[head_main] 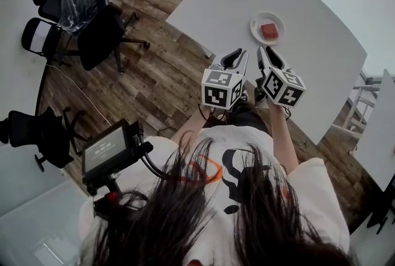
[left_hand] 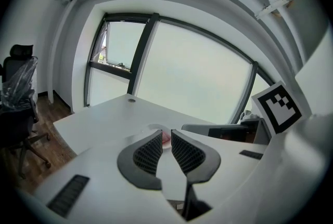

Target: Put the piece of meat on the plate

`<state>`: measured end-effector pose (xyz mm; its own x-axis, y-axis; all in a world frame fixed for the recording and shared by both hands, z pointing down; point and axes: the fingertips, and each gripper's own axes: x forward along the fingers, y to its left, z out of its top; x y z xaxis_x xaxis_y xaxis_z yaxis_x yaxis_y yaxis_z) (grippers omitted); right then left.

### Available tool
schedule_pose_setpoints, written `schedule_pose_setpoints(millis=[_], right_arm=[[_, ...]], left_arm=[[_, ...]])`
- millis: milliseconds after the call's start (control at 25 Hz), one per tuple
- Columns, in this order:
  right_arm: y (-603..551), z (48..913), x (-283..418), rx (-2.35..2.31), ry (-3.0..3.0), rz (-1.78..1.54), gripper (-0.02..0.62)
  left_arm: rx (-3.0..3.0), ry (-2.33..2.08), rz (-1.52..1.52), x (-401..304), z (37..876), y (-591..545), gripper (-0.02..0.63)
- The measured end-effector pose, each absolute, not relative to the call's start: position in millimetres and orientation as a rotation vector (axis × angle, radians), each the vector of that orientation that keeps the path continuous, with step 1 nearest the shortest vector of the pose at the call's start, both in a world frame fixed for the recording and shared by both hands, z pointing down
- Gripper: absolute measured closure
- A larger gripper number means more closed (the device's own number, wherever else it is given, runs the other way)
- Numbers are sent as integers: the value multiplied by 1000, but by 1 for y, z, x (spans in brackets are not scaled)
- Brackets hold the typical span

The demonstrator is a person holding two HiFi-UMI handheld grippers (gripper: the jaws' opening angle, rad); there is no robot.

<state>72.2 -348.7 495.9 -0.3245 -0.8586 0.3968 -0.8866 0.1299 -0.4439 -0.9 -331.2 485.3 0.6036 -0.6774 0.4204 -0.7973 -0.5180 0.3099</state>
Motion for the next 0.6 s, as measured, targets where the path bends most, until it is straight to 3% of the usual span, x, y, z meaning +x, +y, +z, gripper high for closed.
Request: schedule_pose_setpoints(millis=[40,200,600], right_arm=[[-338,494,69,1802,-2332,975,517],[-296,488,55,1819,-2334,996,556],[-173,489,36,1826,-2292,1028,557]], left_arm=[[2361,-1167,336,-3,484,-323,548],[2374,-1149,318,-9,479,-290,548],[2396,-1079,292,-14,479,-186,548]])
